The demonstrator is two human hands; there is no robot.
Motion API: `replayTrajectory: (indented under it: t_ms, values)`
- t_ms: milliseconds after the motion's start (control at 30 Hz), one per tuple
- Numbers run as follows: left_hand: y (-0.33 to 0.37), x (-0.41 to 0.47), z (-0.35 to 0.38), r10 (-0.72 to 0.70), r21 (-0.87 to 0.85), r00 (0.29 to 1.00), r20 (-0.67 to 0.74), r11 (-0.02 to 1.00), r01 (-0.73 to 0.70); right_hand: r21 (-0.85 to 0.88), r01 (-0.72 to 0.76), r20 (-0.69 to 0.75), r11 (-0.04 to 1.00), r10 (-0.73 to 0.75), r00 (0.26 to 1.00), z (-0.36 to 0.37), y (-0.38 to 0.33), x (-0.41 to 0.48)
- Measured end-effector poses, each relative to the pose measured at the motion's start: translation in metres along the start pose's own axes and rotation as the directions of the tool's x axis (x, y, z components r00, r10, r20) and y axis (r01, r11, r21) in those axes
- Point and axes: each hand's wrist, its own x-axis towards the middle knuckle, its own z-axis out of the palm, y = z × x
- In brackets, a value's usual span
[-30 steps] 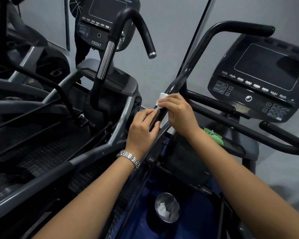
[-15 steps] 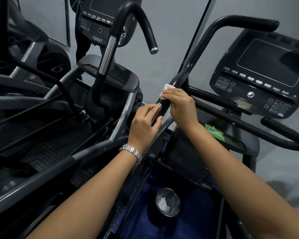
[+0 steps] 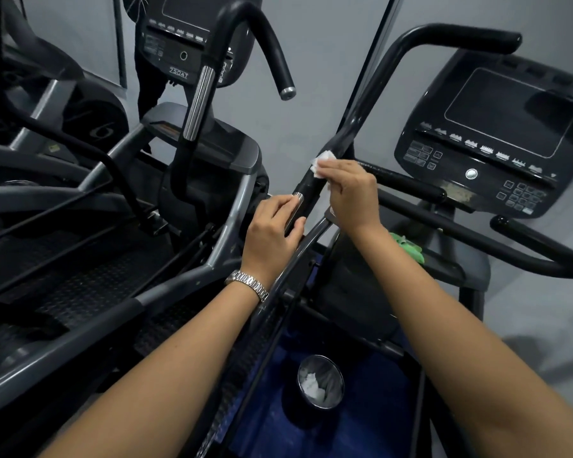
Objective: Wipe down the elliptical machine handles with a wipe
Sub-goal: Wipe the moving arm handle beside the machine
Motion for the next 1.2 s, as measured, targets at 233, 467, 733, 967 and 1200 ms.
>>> replayTrajectory:
  t_ms: [233, 467, 733, 967, 1200]
  values:
    - [0.001, -0.001, 0.0, 0.006, 0.016, 1.0, 0.006, 1.0, -0.006, 0.018, 0.05, 0.033, 0.999, -0.05, 0.998, 0.003, -0.006, -0.019]
    - [0.002, -0.001, 0.001, 0.0, 0.006, 1.0, -0.005, 1.0, 0.0, 0.159, -0.262, -0.106, 0.952, 0.28, 0.954, 0.014, -0.001, 0.001]
    - [0.002, 0.0, 0.002, 0.0, 0.02, 1.0, -0.014, 1.0, 0.0, 0.289, -0.297, -0.138, 0.91, 0.346, 0.928, 0.009, -0.01, 0.0]
    - [0.001, 0.0, 0.002, 0.002, 0.034, 1.0, -0.017, 0.999, -0.001, 0.262, -0.292, -0.106, 0.92, 0.328, 0.939, 0.014, -0.021, -0.022]
    - [0.002, -0.001, 0.001, 0.007, 0.034, 1.0, -0.015, 0.999, -0.006, 0.353, -0.425, -0.117, 0.833, 0.49, 0.864, 0.015, -0.02, -0.004]
